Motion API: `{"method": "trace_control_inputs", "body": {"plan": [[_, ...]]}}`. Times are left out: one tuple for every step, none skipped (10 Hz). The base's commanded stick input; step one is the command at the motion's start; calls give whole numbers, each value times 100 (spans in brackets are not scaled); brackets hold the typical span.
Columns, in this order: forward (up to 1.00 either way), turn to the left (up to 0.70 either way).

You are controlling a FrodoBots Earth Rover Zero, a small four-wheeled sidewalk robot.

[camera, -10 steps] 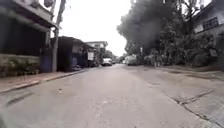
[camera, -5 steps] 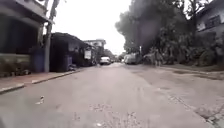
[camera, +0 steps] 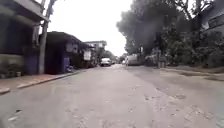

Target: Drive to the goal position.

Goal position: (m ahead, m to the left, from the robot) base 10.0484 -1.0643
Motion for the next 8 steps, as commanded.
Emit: {"method": "trace_control_inputs", "body": {"plan": [[100, 0], [100, 0], [100, 0], [100, 0], [100, 0], [100, 0], [100, 0], [100, 0]]}}
